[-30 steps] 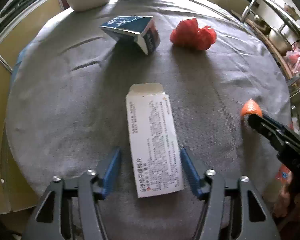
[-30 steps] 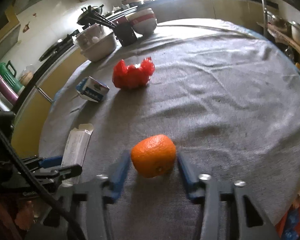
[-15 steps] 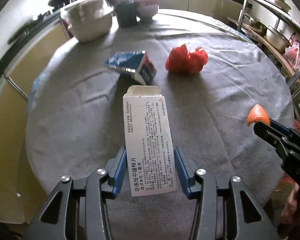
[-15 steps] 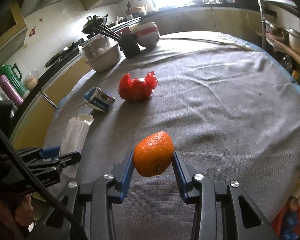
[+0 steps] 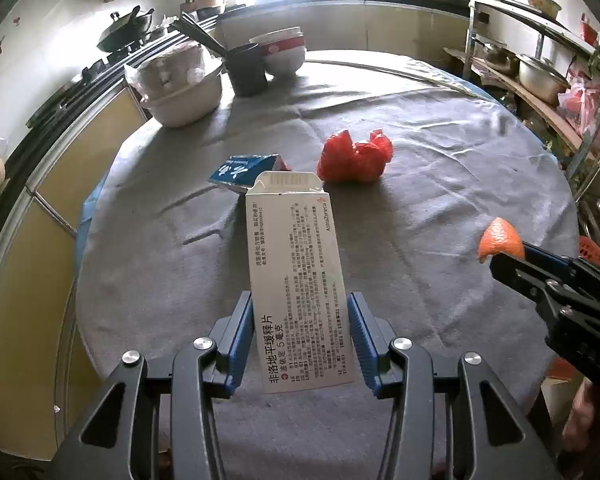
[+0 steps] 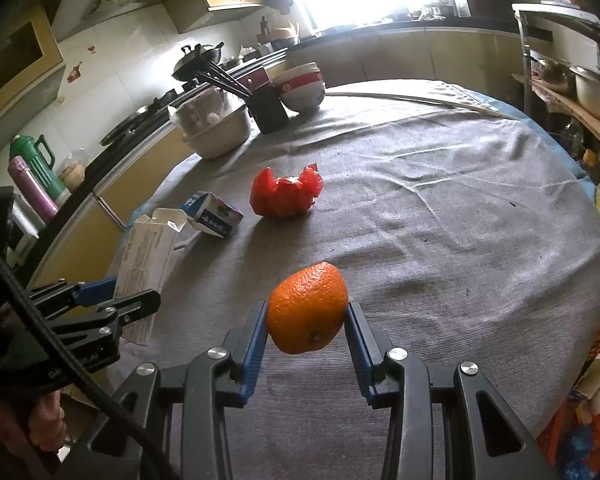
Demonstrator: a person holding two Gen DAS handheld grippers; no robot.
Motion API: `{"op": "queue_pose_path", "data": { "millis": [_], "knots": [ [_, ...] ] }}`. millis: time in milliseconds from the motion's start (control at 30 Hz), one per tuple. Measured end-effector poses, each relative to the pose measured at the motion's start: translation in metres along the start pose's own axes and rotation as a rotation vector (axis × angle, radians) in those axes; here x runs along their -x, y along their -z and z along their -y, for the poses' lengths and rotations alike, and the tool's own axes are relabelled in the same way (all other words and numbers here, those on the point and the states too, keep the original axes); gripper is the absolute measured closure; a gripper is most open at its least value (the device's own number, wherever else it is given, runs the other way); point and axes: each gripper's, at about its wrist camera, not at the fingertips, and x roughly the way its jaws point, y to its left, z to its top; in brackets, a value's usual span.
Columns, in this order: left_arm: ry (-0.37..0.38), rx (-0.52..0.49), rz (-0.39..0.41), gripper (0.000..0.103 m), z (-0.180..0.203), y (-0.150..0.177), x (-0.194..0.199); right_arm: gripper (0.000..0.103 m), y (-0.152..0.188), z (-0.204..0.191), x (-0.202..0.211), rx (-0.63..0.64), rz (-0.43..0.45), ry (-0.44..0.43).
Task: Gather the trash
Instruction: 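Grasp the white medicine box with the left tool and lift it, then hold the medicine box in the left tool while the right tool holds the orange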
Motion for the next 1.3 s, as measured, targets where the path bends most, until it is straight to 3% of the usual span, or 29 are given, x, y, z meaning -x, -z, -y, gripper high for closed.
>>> {"op": "queue_pose_path", "data": {
  "millis": [367, 867, 1300],
  "knots": [
    [0.0, -0.021, -0.028, 0.055, 0.01, 0.005, -0.005, 0.061, 0.0, 0.019, -0.004, -0.065, -0.011, 0.01],
    [-0.071, 0.127, -0.057, 0.055, -0.043, 0.016, -0.019, 0.061, 0.0, 0.003, -0.027, -0.037, -0.057, -0.018],
    [-0.068, 0.18, -0.033, 0.055, -0.069, 0.014, -0.013, 0.061, -0.002, -0.018, -0.038, 0.003, -0.079, -0.023]
  ]
}}
